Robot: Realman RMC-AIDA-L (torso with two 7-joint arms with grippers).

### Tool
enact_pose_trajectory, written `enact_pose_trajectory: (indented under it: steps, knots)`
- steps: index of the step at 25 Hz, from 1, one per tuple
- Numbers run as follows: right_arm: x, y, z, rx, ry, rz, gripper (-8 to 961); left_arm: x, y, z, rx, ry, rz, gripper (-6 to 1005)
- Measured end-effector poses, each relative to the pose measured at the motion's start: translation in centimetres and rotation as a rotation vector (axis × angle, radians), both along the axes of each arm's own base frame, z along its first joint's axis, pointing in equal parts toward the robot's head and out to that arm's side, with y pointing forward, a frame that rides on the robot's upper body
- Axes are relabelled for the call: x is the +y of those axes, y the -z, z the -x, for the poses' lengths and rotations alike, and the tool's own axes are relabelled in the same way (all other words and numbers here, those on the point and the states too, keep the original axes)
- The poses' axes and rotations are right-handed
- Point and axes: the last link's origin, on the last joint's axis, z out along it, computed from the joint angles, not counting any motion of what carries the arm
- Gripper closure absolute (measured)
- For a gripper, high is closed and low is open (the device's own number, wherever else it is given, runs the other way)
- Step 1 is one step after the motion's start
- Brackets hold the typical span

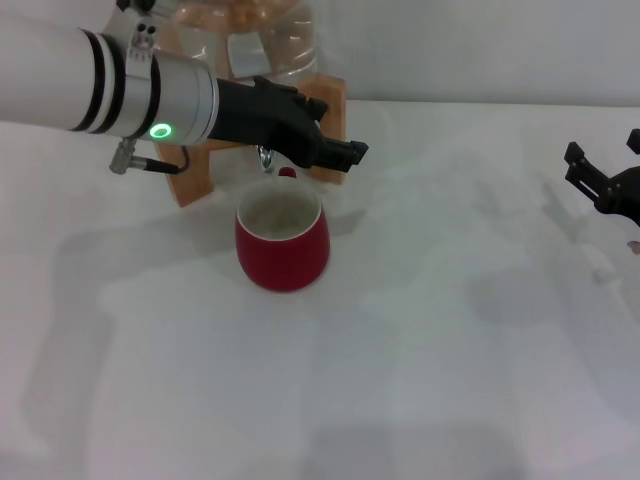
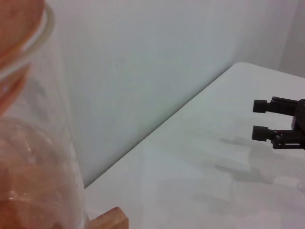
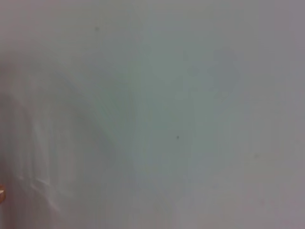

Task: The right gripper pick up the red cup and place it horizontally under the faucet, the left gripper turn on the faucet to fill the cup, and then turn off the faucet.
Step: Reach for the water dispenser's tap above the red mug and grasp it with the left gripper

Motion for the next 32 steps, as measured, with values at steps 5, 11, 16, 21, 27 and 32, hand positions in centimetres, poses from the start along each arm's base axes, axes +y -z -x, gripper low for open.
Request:
enact_pose_trajectory:
  steps: [5, 11, 16, 21, 27, 32]
  knots:
    - [0.01, 0.01, 0.01, 0.0, 0.0, 0.001, 81, -0.18, 0.02, -0.09, 0.002, 0.006, 0.0, 235]
    - [0.0, 0.03, 0.01, -0.001, -0.001, 0.002, 80, -0.26, 0.15, -0.15, 0.001, 0.008, 0.003, 234]
    - [-0.05, 0.03, -0.04, -0.001, 0.001, 0.002, 80, -0.36, 0.34, -0.28, 0.003, 0.013, 0.01, 235]
    - [-0.03, 0.02, -0.03, -0.001, 0.001, 0.001, 80, -0.37, 0.35, -0.28, 0.002, 0.011, 0.01, 235]
    - [-0.05, 0.0, -0.11, 0.0, 0.005, 0.0, 81, -0.41, 0.37, -0.39, -0.005, 0.013, 0.013, 236]
    - [0.02, 0.04, -0.14, -0.002, 0.009, 0.003, 81, -0.41, 0.37, -0.41, -0.007, 0.012, 0.013, 237]
